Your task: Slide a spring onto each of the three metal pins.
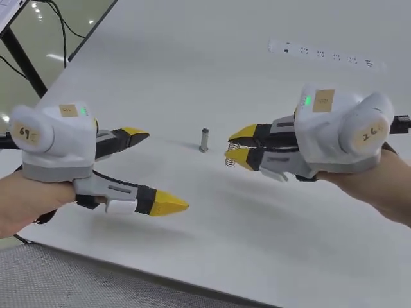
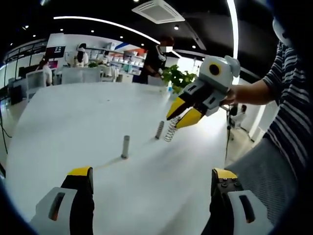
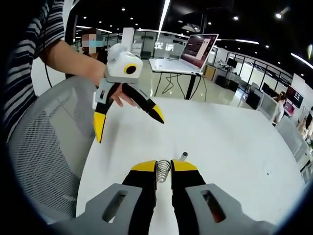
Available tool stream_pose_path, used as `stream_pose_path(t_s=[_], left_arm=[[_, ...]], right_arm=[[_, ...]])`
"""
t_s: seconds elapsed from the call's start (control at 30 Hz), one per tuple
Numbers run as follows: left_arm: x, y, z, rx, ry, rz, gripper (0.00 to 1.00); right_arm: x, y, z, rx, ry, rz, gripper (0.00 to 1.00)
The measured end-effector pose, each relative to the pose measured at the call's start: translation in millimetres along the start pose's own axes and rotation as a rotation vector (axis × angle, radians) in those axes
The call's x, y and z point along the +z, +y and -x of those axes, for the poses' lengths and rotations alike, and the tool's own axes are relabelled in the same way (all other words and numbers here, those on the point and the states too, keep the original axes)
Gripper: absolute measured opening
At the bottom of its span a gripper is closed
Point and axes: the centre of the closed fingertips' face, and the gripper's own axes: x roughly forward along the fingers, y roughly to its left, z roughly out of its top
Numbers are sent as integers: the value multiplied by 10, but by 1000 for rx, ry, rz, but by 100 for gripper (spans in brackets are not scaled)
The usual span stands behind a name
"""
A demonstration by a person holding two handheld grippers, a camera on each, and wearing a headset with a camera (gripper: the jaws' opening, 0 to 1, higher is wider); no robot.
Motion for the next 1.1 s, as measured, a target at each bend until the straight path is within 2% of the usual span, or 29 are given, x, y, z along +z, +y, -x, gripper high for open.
stream_pose_path(t_s=[0.2, 0.43, 0.57, 0.8, 1.1], left_arm=[[7, 26, 10, 4, -4, 3, 98], [-11, 54, 20, 7, 0, 6, 98], [-10, 65, 15, 6, -2, 8, 98], [15, 78, 12, 6, -12, 14, 98], [-2, 89, 5, 12, -14, 19, 98]], right_arm=[[83, -129, -88, -6, -18, -21, 8], [172, -359, -219, -46, -33, -62, 8], [219, -433, -264, -55, -44, -80, 8], [252, -483, -388, -54, -47, -103, 8], [218, -435, -501, -32, -32, -106, 8]])
